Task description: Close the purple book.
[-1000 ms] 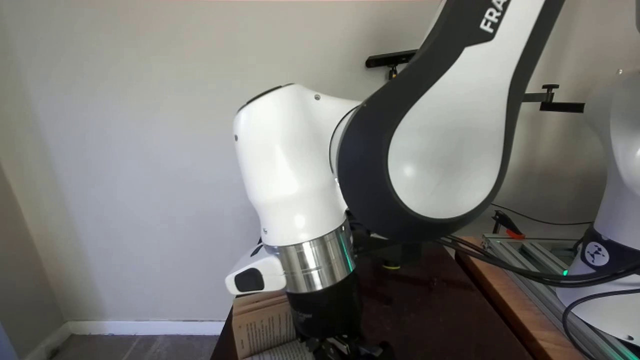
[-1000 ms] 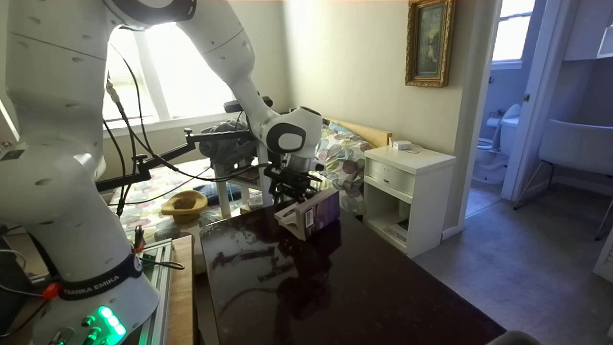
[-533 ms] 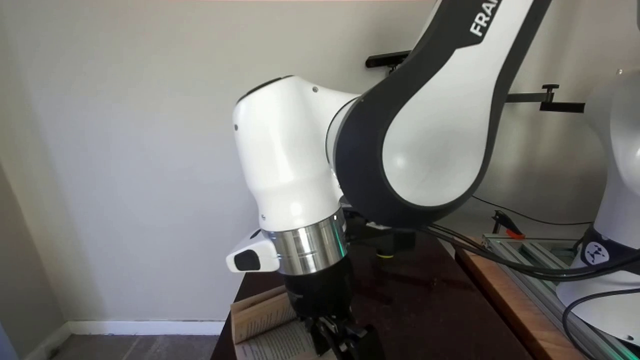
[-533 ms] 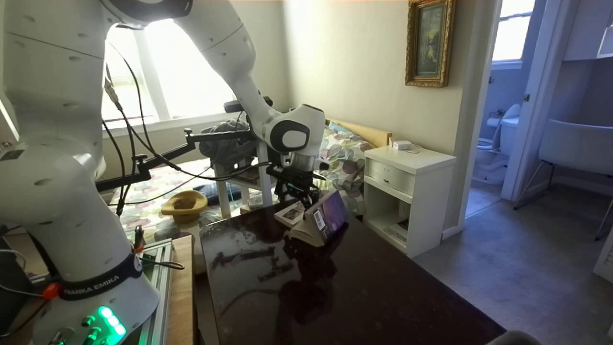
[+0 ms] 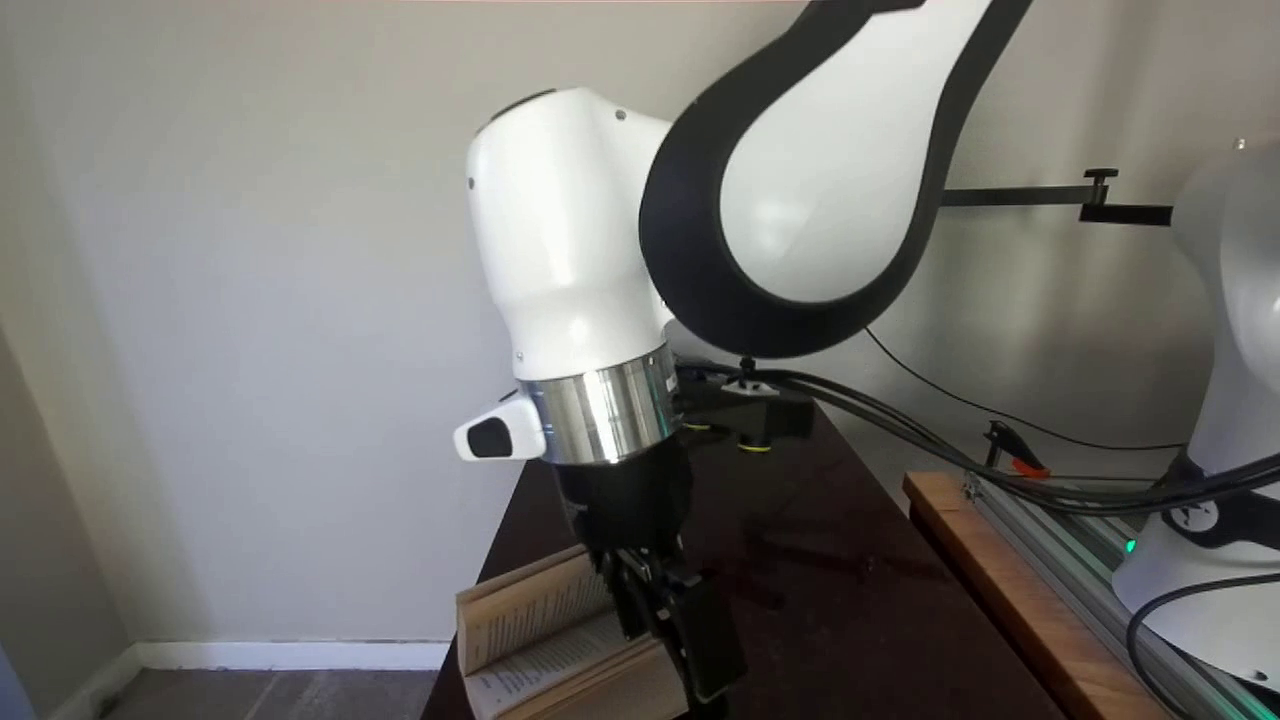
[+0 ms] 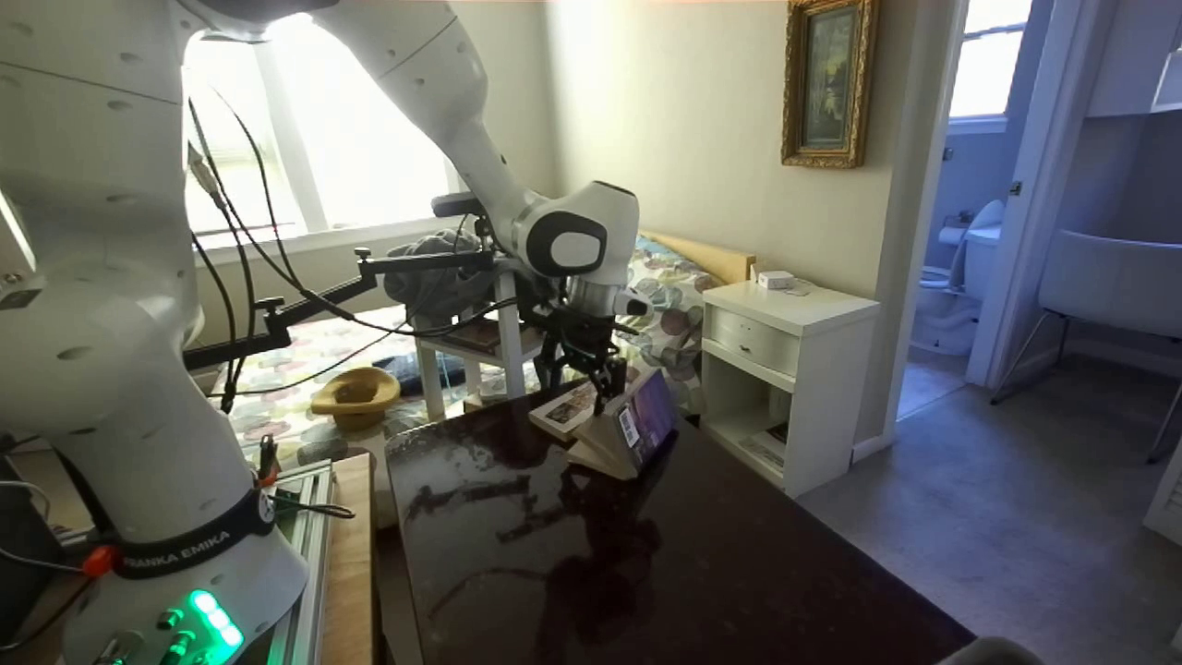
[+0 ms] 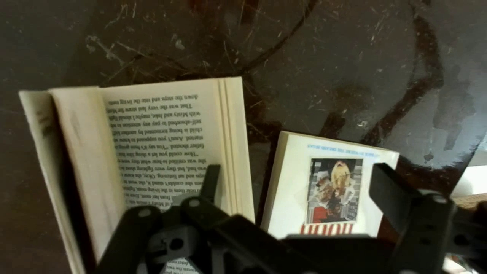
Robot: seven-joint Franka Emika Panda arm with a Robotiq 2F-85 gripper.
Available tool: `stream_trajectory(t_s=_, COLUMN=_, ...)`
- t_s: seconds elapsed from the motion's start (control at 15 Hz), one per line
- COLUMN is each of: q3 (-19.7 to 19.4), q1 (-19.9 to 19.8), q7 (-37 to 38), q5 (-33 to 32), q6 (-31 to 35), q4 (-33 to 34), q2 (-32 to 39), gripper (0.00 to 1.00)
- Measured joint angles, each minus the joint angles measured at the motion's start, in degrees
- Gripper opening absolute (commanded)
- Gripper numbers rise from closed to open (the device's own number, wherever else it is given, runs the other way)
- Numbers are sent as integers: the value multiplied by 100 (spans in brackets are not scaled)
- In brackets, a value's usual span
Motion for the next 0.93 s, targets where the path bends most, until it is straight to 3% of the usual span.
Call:
stream_trajectory(t_s=0.4, q3=52, q1=-98, q7=-111, q5=530, q6=-783, q4=9, q2=-755, gripper=100)
stream_trajectory(t_s=0.73, q3=-87, q1=-99, q7=-112, q5=621, q6=-899, q4=31, q2=-1176, gripper=100)
stream_trajectory(t_s=0.8, q3=-128, q1=-100, q7=-112, q5=621, q6=-875, q4=37, q2=-1181, gripper=75)
stream_trajectory(t_s=0.87, q3=-165, q1=-100, q7=-113, q5=609, q6=-836, q4=36, q2=-1175, gripper=74)
stream_trajectory(t_s=0.93, q3=-196, q1=-100, q7=-113, q5=594, q6=-787, q4=35, q2=-1163, gripper=66)
